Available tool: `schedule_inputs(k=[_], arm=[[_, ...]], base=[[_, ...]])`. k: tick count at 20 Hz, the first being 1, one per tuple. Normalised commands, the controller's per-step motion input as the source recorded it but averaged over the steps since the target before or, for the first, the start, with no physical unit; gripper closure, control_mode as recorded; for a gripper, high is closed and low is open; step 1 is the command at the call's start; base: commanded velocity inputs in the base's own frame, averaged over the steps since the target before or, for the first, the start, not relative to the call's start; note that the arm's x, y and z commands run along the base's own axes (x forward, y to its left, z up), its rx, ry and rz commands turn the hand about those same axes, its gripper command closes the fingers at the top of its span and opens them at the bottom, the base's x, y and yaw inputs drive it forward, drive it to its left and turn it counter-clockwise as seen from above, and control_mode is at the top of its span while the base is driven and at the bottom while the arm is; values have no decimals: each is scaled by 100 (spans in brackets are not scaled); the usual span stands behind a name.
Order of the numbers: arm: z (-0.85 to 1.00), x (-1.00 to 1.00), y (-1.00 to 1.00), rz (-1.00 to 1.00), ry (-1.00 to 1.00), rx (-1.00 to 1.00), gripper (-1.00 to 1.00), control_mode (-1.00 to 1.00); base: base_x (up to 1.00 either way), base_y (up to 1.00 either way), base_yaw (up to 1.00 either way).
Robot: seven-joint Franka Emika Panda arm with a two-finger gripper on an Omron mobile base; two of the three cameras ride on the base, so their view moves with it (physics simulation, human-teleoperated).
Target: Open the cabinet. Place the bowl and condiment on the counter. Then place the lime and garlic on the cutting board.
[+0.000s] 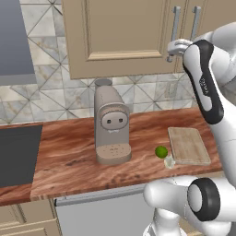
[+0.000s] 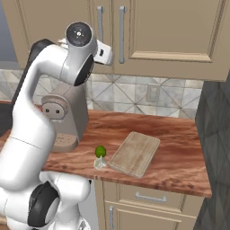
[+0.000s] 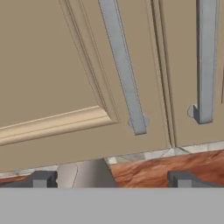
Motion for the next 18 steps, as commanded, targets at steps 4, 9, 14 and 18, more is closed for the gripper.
schedule_inputs(k=[4, 9, 14, 18], arm=[[3, 17, -5, 1, 2, 0, -100, -100], [0, 21, -8, 3, 1, 0, -100, -100], [0, 20, -13, 11, 3, 0, -100, -100], [0, 34, 0, 6, 0, 0, -100, -100]], base=[[0, 0, 0], [0, 0, 0], [0, 0, 0], [0, 0, 0]])
